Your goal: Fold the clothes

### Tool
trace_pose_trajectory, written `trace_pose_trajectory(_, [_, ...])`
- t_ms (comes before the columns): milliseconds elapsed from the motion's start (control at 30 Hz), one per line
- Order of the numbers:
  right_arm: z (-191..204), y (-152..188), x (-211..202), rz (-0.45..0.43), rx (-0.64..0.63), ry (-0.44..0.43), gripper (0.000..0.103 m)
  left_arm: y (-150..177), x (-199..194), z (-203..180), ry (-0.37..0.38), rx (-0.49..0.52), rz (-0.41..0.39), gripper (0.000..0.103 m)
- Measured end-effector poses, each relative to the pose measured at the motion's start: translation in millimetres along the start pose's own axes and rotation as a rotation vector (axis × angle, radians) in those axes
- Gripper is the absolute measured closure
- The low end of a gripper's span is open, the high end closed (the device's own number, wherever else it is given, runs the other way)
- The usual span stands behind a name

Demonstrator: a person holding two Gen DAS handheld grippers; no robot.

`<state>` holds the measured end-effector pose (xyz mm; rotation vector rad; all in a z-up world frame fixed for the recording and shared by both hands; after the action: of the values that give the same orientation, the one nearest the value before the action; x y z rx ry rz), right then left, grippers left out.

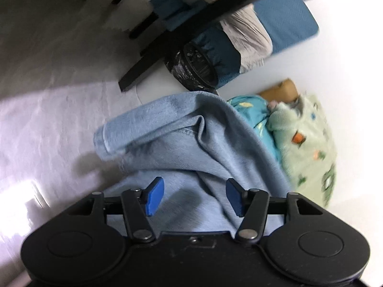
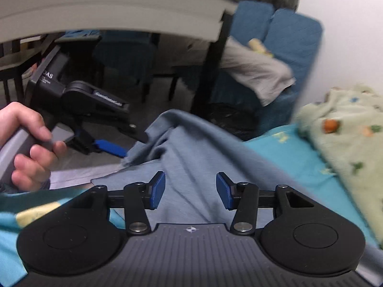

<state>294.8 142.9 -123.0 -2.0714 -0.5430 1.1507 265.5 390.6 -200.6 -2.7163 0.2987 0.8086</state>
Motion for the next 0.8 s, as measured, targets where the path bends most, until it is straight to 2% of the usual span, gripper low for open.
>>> trace_pose_trajectory(100, [5, 0, 33, 0.024, -0.01, -0.034, 0.055, -2, 9, 10, 0.037, -0.011, 0.006, 0.051])
trace_pose_trajectory(167, [8, 0, 52, 0.039, -0.034, -0.041, 0.066, -1, 12, 17, 0.094, -0.067, 0.037, 0.051])
trace_pose_trajectory(267, [13, -4, 76, 0.086, -0.099, -0.02, 0.067, -1, 13, 20, 0.151, -0.069, 0.041, 0.051])
trace_pose_trajectory(333, [23, -8, 85, 0.12, -0.183, -0.004, 0.067, -6, 11, 26, 0.193, -0.116, 0.044, 0.051])
trace_pose_trajectory(400, [32, -11, 82, 0.133, -0.269, 0.033, 0.075, -12, 9, 33, 0.238, -0.175, 0.049, 0.051])
trace_pose_trajectory(467, [37, -13, 80, 0.152, -0.297, 0.068, 0.094, -17, 7, 40, 0.282, -0.233, 0.054, 0.051])
trace_pose_trajectory(533, [37, -19, 75, 0.16, -0.294, 0.093, 0.099, -23, 4, 46, 0.327, -0.291, 0.059, 0.051])
trace_pose_trajectory(633, [30, -35, 56, 0.132, -0.251, 0.121, 0.1, -33, -1, 57, 0.392, -0.374, 0.055, 0.051])
trace_pose_trajectory(800, [28, -58, 13, 0.08, -0.186, 0.148, 0.1, -41, -12, 52, 0.449, -0.384, 0.041, 0.051])
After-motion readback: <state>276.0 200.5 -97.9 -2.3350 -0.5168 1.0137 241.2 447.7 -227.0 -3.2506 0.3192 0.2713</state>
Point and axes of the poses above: each gripper's, at about its wrist camera, not at the fingertips, and x roughly the way its jaws point, z to its left, y to its underside, the point moved 6 cm from there along x, roughly the way its jaws point, and after that the axes turned 12 degrees about -x, right-handed, at the moved point
